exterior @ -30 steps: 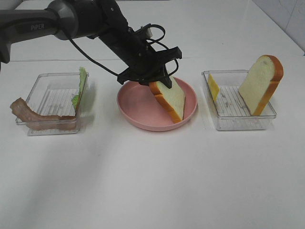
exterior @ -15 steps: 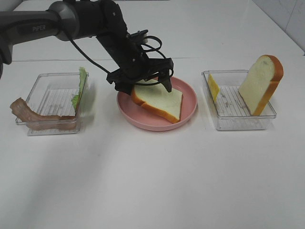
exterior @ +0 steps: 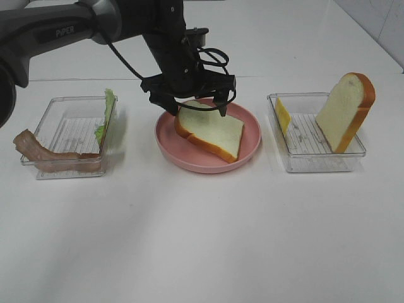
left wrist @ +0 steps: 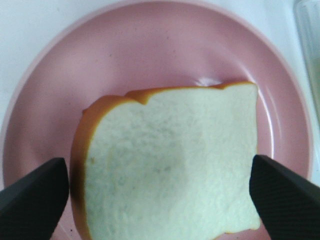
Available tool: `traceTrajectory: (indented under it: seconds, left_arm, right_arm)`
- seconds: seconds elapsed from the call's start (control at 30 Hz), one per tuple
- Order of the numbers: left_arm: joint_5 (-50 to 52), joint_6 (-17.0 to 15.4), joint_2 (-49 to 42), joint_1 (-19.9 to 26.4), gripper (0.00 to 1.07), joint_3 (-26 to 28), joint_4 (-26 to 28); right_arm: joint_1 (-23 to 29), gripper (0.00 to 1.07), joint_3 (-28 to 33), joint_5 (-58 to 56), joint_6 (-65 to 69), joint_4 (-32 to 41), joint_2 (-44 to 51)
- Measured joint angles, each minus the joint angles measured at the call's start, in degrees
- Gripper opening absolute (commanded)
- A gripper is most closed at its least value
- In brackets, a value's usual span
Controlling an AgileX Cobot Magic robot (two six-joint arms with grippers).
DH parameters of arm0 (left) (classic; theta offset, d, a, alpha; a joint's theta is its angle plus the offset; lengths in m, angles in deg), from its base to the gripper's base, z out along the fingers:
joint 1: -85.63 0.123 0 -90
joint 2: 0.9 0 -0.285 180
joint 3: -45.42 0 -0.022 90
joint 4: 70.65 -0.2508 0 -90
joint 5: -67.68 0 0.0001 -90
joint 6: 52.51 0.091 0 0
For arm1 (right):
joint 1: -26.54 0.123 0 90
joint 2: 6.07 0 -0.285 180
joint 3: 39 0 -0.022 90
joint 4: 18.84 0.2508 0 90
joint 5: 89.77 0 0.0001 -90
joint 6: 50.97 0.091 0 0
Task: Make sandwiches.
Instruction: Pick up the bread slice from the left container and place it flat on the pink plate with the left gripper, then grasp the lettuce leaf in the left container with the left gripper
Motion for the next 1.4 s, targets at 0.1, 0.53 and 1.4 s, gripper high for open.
traceTrajectory:
  seconds: [0.1, 0.53, 1.4]
  left_arm:
    - [-2.5, -1.1, 0.0, -0.6, 0.9, 3.1, -2.6]
    - [-13.3, 1.2, 0.0, -0.6, 0.9, 16.2, -8.7]
    - [-13.5, 5.8, -15.8, 5.2, 0.9, 6.7, -6.7]
  right_arm:
    - [0.0, 0.8, 0.0, 0.0, 0.0, 0.0, 0.0]
    - [0.0, 0.8, 0.0, 0.0, 0.0, 0.0, 0.0]
    - [0.0, 0.8, 0.0, 0.0, 0.0, 0.0, 0.0]
